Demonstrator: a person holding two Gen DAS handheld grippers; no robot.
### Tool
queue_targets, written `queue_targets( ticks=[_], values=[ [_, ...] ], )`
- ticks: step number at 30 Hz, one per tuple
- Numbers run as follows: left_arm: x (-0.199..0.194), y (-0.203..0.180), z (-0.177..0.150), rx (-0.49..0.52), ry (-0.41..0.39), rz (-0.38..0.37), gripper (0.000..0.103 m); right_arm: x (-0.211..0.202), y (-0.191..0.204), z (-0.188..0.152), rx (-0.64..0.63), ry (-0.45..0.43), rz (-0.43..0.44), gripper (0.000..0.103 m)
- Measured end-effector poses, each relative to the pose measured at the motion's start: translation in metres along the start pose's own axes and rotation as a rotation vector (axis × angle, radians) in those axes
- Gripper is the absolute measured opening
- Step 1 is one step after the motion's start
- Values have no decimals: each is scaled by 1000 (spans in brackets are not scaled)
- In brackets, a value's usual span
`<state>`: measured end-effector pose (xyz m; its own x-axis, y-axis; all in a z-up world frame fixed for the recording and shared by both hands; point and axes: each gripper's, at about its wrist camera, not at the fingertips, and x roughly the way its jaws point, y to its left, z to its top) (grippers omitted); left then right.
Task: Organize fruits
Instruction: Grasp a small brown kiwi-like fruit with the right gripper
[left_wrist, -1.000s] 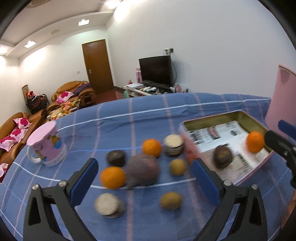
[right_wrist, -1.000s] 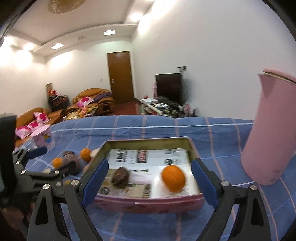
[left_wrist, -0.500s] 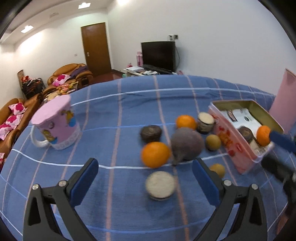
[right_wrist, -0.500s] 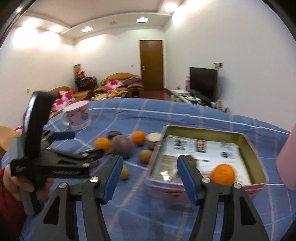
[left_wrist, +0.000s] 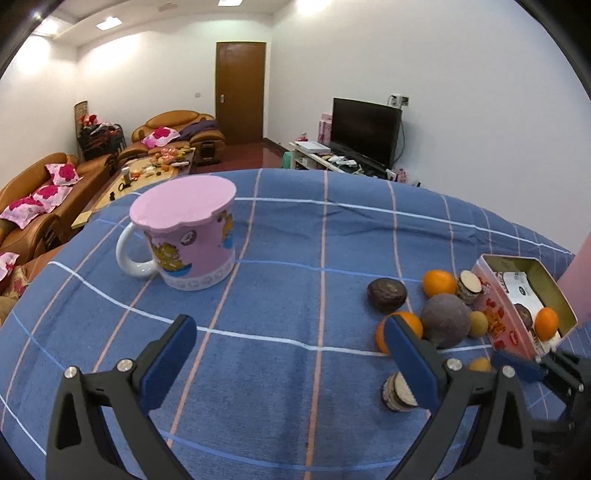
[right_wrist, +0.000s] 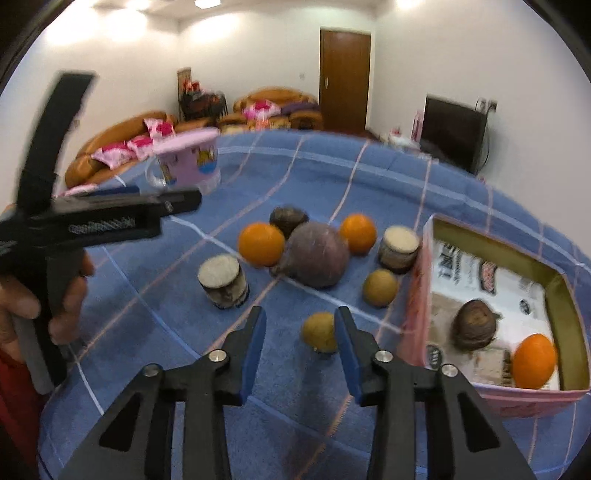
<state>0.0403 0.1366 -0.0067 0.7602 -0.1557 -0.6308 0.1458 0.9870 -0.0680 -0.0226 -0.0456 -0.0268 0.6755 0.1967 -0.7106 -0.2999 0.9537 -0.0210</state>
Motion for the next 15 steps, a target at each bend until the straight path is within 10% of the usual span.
queue_targets(
  ticks=[15],
  values=[
    [-1,-6,-1,29,-2,-35,103,23,11,3,-187,88,-208,32]
  ],
)
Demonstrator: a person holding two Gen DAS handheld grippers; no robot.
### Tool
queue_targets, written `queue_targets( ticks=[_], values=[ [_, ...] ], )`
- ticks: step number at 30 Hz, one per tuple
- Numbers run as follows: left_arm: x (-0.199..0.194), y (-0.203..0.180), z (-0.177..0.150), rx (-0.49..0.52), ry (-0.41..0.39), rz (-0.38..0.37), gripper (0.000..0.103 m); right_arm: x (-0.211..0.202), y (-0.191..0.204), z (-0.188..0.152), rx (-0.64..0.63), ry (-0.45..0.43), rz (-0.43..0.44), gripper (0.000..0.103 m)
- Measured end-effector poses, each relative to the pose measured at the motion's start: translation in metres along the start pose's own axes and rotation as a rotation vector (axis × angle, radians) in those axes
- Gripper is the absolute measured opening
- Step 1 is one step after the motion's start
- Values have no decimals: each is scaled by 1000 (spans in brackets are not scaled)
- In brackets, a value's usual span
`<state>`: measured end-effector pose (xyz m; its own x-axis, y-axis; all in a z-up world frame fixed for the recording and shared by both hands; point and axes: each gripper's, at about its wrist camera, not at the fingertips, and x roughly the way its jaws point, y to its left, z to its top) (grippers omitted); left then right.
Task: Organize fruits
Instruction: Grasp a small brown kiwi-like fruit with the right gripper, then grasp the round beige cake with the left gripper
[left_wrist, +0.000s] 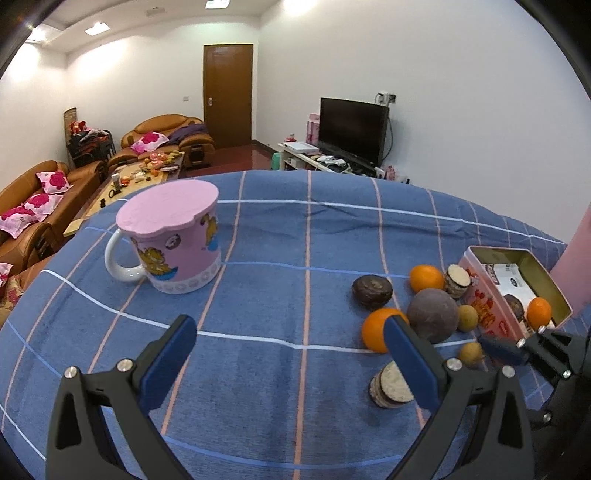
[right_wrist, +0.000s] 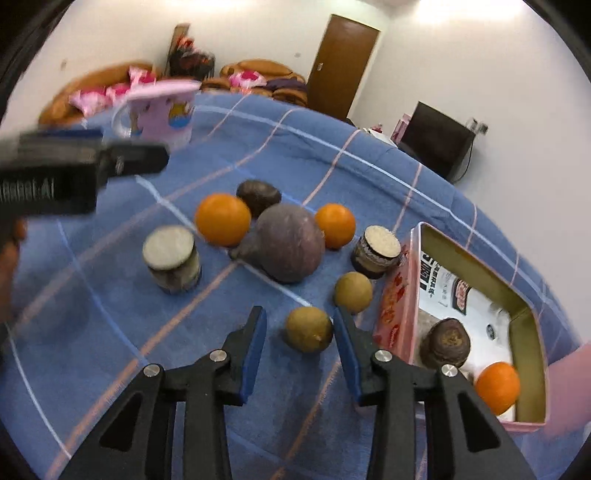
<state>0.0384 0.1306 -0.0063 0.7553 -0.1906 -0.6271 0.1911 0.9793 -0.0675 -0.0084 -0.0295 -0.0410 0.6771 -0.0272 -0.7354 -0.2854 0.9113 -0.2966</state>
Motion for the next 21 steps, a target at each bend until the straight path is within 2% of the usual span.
queue_targets(
  ticks=[3,6,9,12,15,17,20,21],
  values=[
    [-1,-3,-1,13,2,-26,103,-4,-6,-6,3,1,6,27],
    [-1,-11,-3,39,16,-91,102,-7,-27,-10,112,-14,98,27],
    [2,-26,-7,83,47,-159,100,-25,-51,-13,218,-129,206,27],
    [4,-40,-11,138,57,-166,95,-48,-67,-14,278,-227,224,27],
    [11,-53,-15,175,94,-180,85,-62,-72,-18,296,-264,202,27],
    [20,-61,-19,208,123,-149,81,-68,-78,-23,314,-281,185,27],
    [30,-62,-20,199,172,-157,64,-75,-90,-24,346,-303,169,27],
    [31,-60,-20,184,181,-165,54,-77,-94,-25,354,-309,158,27]
  ],
)
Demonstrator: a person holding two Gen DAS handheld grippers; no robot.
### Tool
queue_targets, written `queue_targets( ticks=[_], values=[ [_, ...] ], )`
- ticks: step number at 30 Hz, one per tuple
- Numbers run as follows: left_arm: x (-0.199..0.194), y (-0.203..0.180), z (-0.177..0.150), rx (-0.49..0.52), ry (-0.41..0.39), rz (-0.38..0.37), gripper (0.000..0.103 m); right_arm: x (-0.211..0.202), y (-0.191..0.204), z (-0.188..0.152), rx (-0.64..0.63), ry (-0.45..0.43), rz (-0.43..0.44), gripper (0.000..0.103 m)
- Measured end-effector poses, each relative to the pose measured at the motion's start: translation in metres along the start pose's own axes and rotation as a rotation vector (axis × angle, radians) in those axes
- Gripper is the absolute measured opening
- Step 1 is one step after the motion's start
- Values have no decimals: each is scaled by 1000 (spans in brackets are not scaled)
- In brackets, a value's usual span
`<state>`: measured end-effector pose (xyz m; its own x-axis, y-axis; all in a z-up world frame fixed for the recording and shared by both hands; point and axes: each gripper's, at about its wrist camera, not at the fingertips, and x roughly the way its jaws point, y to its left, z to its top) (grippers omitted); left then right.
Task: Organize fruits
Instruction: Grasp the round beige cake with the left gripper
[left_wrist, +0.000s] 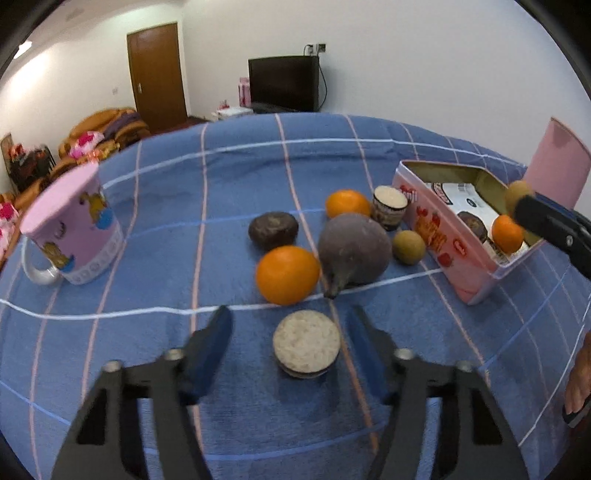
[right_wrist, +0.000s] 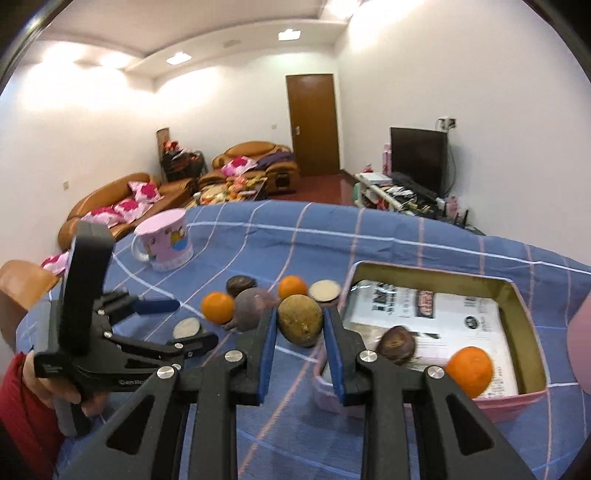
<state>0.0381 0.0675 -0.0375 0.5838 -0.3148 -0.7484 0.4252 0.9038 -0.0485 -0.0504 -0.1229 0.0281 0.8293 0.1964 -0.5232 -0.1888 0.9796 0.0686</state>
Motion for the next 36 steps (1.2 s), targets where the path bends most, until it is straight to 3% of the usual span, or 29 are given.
queue_targets(
  ticks=[3,8,15,21,36],
  values=[
    [3,7,-1,-31,11,-52,35,-2,-8,0,19,-7,-18,27],
    [-3,6,-2,-40,-23,-29,35,3,-11,-1,35,6,-25,27],
    [-33,13,0,-128,-216,61,35,-8,-16,1,54,-42,-30,27],
    [-39,9,6,-165,-291,85,35,-10,-28,3,77,-60,-37,27],
    [-37,-60,21,-94,-327,73,35,-31,-68,-2,86,-87,-90,27]
  ],
)
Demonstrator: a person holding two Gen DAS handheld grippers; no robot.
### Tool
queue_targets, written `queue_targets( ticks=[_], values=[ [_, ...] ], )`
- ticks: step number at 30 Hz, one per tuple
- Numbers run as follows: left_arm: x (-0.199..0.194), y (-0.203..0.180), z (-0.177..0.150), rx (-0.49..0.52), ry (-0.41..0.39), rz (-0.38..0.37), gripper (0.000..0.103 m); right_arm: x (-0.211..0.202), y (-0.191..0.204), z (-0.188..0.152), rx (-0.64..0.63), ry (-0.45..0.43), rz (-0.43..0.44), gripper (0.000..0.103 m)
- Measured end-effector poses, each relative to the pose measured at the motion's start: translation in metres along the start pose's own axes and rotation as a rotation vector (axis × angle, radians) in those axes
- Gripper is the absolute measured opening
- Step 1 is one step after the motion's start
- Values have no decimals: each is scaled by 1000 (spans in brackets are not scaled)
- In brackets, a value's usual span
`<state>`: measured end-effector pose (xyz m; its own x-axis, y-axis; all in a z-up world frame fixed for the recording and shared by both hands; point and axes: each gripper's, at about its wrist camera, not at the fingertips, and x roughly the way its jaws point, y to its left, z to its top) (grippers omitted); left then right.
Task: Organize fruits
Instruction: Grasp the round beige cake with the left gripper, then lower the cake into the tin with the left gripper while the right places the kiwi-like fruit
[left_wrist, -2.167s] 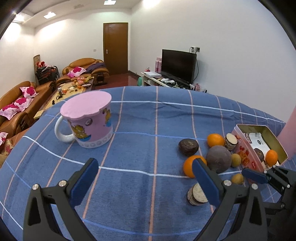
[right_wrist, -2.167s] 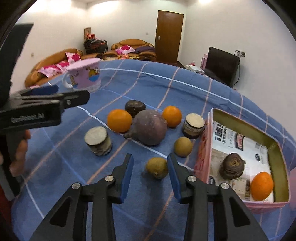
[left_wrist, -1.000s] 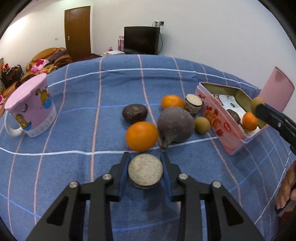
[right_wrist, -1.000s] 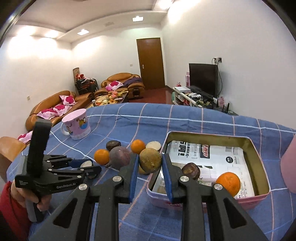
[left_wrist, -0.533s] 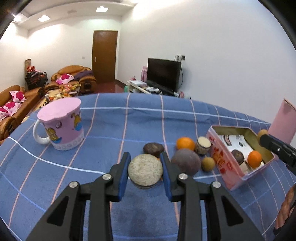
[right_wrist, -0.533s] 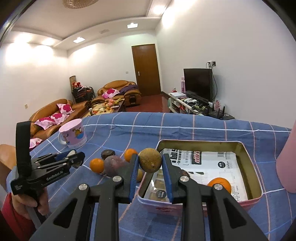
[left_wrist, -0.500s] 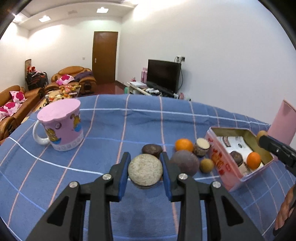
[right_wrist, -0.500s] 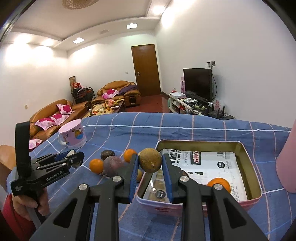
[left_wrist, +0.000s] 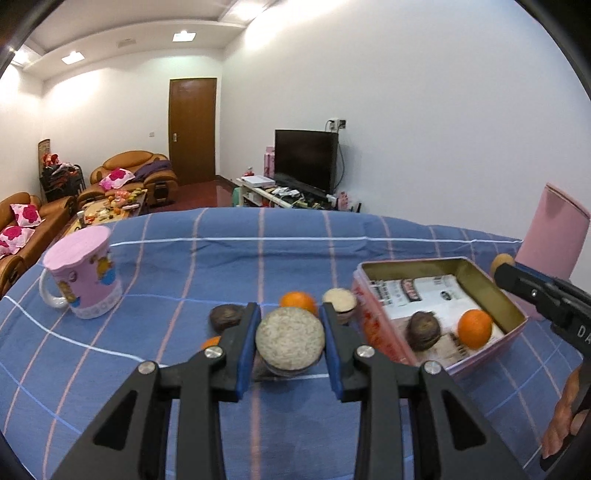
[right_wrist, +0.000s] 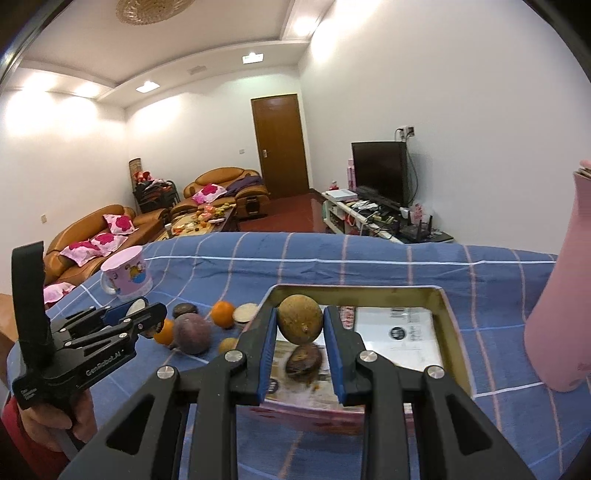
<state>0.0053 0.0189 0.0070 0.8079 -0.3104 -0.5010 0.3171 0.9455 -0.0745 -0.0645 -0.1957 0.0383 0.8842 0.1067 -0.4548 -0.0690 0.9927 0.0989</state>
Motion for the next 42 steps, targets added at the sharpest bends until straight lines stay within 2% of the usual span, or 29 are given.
queue_targets(
  ticks=[13,29,42],
  values=[
    [8,-64,18,31,-10,-56,35,-17,-56,7,57,-33,-84,27],
    [48,-142,23,113,42,-43,35,-1,-101,6,84,1,-191,28],
    [75,-148,22,134,98,32,35,28,-96,0,50,71,-192,28]
  ],
)
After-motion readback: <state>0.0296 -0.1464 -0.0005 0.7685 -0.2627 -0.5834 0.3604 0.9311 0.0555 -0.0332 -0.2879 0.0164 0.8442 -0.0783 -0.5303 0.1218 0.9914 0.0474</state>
